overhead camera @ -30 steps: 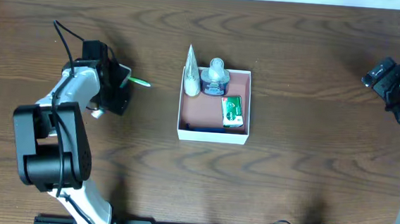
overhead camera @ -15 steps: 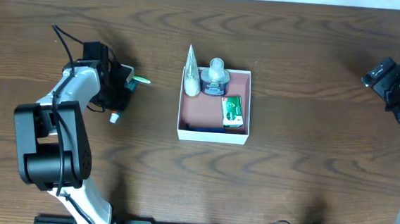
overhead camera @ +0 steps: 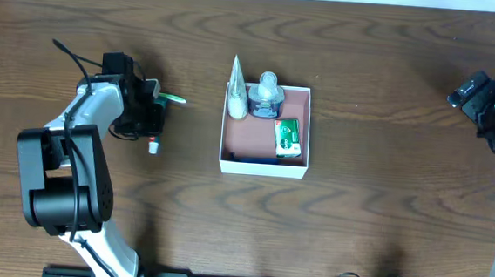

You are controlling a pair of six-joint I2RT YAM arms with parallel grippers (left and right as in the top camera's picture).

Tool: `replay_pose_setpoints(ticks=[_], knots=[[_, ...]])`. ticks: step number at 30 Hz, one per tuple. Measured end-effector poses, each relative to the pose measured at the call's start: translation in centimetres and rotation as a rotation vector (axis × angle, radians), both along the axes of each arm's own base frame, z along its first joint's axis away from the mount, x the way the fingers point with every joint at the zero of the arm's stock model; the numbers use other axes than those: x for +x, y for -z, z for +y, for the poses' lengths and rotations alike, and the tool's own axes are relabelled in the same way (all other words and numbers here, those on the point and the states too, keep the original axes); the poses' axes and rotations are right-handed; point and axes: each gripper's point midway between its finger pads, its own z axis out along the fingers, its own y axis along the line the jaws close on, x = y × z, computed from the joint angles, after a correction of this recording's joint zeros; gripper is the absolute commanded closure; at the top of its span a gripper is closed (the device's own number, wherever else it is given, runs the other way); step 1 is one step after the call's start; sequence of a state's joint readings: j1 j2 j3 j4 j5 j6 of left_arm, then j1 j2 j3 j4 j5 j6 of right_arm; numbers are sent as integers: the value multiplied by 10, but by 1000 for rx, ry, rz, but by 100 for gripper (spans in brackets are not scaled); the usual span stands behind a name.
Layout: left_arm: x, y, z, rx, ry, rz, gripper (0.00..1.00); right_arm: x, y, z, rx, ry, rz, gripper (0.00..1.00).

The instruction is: Pack container

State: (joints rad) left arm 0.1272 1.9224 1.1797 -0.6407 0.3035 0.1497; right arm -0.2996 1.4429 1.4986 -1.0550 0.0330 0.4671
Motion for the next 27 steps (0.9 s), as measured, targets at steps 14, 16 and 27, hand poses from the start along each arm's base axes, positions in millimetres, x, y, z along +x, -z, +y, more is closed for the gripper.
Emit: replay_pose_setpoints(ticks=[14,16,27], knots=[[34,-170,-37,-190,63,-441,87,0,0,0,0,0,0,1],[30,-199,-43,-195,87,-518,87,0,0,0,0,0,0,1],[-34,-294,-156,-230,522,-814,87,0,0,0,0,0,0,1]])
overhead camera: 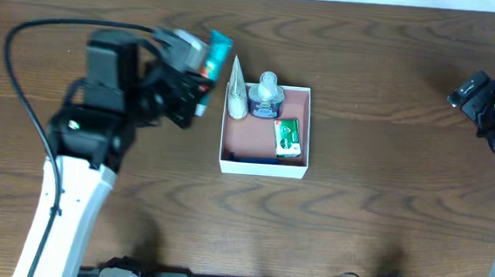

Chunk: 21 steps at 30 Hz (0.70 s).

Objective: Pack container
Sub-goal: 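Carry the toothpaste tube right and lower it into the box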

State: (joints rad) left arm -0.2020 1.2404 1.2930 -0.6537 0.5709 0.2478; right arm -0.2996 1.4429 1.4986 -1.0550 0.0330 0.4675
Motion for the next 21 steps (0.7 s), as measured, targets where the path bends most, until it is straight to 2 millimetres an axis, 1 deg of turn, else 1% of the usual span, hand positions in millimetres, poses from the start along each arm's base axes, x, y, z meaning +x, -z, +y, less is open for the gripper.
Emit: replay_pose_setpoints(ticks=[1,2,4,7,11,15,16,19,21], knots=[[-5,1,-11,31,37,-19,87,0,0,0,0,-1,0,1],[-8,3,-17,55,60,-31,87,0,0,0,0,0,0,1],[-14,13,-31,121,108,-40,87,0,0,0,0,-1,0,1],[-21,36,-49,235,191,-39,87,0,0,0,0,0,0,1],[-29,77,-68,403,331,-19,87,0,0,0,0,-1,0,1],[-27,114,-76,572,442,-26,87,0,0,0,0,0,0,1],[-26,121,-76,602,462,-28,87,0,0,0,0,0,0,1],[-21,146,-76,703,534,-25,87,0,0,0,0,0,0,1],[-19,159,-74,744,567,-16,87,0,0,0,0,0,0,1]])
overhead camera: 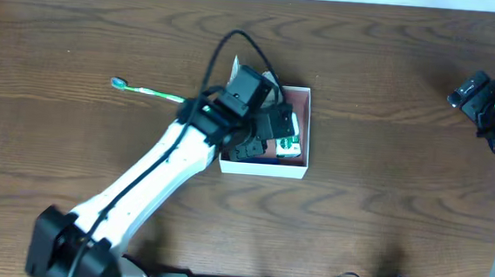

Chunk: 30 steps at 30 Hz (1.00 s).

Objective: Pack container
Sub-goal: 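Carry the toothpaste tube right and lower it into the box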

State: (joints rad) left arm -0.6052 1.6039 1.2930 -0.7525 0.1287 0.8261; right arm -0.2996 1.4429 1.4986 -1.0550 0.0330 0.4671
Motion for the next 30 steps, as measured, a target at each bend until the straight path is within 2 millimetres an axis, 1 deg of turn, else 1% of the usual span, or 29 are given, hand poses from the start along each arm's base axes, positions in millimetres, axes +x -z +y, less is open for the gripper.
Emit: replay_pose_setpoints(ticks=[2,6,11,12,13,14,15,16,17,19,26,28,30], knots=[[2,13,1,42,34,13,87,0,0,0,0,0,0,1],[3,34,3,104,104,32,88,0,0,0,0,0,0,1],[4,50,4,153,189,39,87,0,0,0,0,0,0,1],[5,50,3,155,198,35,83,0,0,0,0,0,0,1],[6,50,3,157,208,29,65,0,0,0,0,0,0,1],[6,50,2,158,219,23,41,0,0,0,0,0,0,1],[6,50,2,158,221,22,31,0,0,0,0,0,0,1],[7,50,2,158,224,20,25,0,0,0,0,0,0,1],[7,50,2,158,225,20,21,0,0,0,0,0,0,1],[7,50,2,158,228,16,18,0,0,0,0,0,0,1],[11,46,-3,145,234,-11,16,0,0,0,0,0,0,1],[11,40,-9,133,244,-35,15,0,0,0,0,0,0,1],[10,28,-19,109,262,-80,14,0,0,0,0,0,0,1]])
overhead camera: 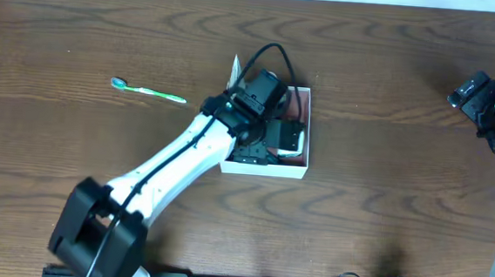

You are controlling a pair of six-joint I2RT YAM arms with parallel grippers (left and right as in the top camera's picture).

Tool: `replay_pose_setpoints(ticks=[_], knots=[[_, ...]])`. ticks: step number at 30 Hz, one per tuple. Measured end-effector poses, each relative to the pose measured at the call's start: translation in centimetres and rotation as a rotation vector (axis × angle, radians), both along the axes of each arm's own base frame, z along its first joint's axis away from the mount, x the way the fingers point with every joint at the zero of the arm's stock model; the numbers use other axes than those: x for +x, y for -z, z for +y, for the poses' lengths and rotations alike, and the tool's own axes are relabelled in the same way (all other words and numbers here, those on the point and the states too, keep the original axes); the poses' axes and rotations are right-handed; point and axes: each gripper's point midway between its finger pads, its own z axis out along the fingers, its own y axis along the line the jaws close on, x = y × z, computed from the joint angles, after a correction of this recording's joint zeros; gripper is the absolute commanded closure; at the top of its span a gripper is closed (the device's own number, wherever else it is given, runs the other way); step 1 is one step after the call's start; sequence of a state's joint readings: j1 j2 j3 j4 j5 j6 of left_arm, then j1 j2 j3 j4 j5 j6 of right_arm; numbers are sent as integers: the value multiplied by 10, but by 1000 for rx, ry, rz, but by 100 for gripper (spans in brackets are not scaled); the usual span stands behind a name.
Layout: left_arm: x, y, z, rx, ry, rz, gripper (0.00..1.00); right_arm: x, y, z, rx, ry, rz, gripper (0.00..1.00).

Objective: Pack container
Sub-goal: 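Carry the toothpaste tube right and lower it into the box, then release the tube and withdraw the left gripper to the toothbrush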

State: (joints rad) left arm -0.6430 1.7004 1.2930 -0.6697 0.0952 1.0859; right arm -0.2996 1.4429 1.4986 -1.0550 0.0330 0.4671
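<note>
The white box with a pinkish floor stands mid-table in the overhead view. My left arm reaches in from the lower left, and its gripper is down inside the box over the right half. The arm hides its fingers and most of the contents, so nothing can be seen in its grip. A white pointed item sticks up at the box's back left corner. A green toothbrush lies on the table far left of the box. My right gripper hangs at the right edge, far from the box, its fingers unclear.
Dark wooden table all around. A black cable loops over the left wrist above the box's back wall. The right arm's dark body stays by the right edge.
The left gripper has shifted slightly right and sits lower in the box, now covering the green packet there. Toothbrush, box and right arm are unchanged.
The left gripper was first at the table's left over a small tube beside the toothbrush. Then it held the tube up just left of the box. Then it was over the box, with the toothbrush left on the table. Now it is down inside the box.
</note>
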Motion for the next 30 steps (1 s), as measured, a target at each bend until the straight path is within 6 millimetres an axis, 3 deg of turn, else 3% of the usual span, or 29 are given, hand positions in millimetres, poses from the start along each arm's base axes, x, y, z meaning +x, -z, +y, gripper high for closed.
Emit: replay_pose_setpoints(ticks=[9,12,14,16,20,23,27,30], knots=[[-32,-110,-48,-226,144,-265,14,0,0,0,0,0,0,1],[-38,-146,-50,-305,150,-349,6,0,0,0,0,0,0,1],[-32,-173,-46,-368,91,-421,0,0,0,0,0,0,0,1],[-20,-204,-36,-450,-21,-498,2,0,0,0,0,0,0,1],[8,-262,10,-599,-311,-646,2,0,0,0,0,0,0,1],[36,-286,66,-682,-566,-713,2,0,0,0,0,0,0,1],[70,-283,147,-769,-928,-710,2,0,0,0,0,0,0,1],[94,-252,215,-819,-1237,-638,2,0,0,0,0,0,0,1]])
